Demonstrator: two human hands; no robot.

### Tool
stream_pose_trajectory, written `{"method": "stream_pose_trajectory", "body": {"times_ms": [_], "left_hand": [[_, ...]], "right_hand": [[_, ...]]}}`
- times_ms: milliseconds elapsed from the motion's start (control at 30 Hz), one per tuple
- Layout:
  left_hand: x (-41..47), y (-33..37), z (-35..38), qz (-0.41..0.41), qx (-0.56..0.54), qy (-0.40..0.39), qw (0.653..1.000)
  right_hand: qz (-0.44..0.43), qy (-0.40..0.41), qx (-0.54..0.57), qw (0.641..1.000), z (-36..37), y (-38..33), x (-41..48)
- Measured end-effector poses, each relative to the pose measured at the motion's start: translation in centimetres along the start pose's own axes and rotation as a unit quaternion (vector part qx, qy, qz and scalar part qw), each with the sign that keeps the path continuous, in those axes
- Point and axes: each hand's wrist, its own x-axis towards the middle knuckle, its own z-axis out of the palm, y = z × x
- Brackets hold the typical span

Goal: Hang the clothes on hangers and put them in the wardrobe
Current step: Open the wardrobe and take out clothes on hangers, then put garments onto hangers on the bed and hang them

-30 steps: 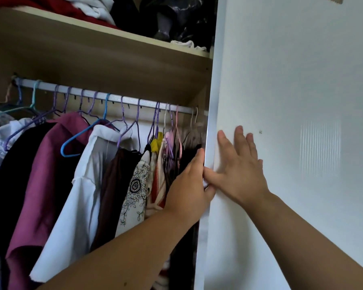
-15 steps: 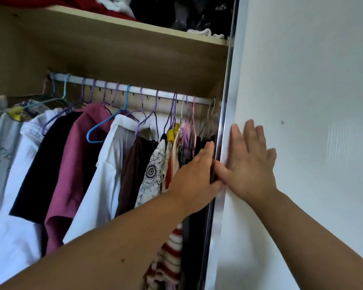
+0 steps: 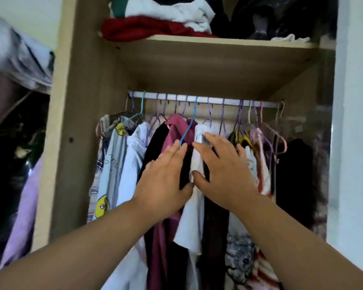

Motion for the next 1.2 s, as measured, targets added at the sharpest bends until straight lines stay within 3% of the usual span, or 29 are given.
{"method": "stream_pose_trajectory", "body": {"times_ms": [200, 400, 633, 833, 1033, 1200], "left_hand": [[-1.7, -10.3, -7.3, 0.030, 0.080, 0.027, 0.996], [0.6, -17.5, -12.0, 0.014, 0.103, 0.124, 0.987], [4.2, -21.5, -12.7, -0.055, -0.065, 0.194, 0.977], [5.4, -22.4, -12.5, -0.088, -0.100, 0.220, 0.966], [5.2, -22.8, -12.3, -0.080, -0.102, 0.224, 0.966], [4.9, -22.8, -12.2, -0.080, -0.112, 0.229, 0.964]], "right_hand": [[0.041, 0.007, 0.045, 0.998, 4.3, -9.6, 4.2], [0.095, 0.014, 0.149, 0.984, 7.3, -14.2, 9.1], [0.107, -0.022, 0.279, 0.954, 10.6, -16.6, 16.3], [0.151, -0.050, 0.384, 0.910, 14.5, -17.8, 22.6], [0.200, -0.107, 0.295, 0.928, 15.9, -18.1, 25.9], [0.250, -0.181, 0.230, 0.923, 15.9, -17.3, 27.5]]}}
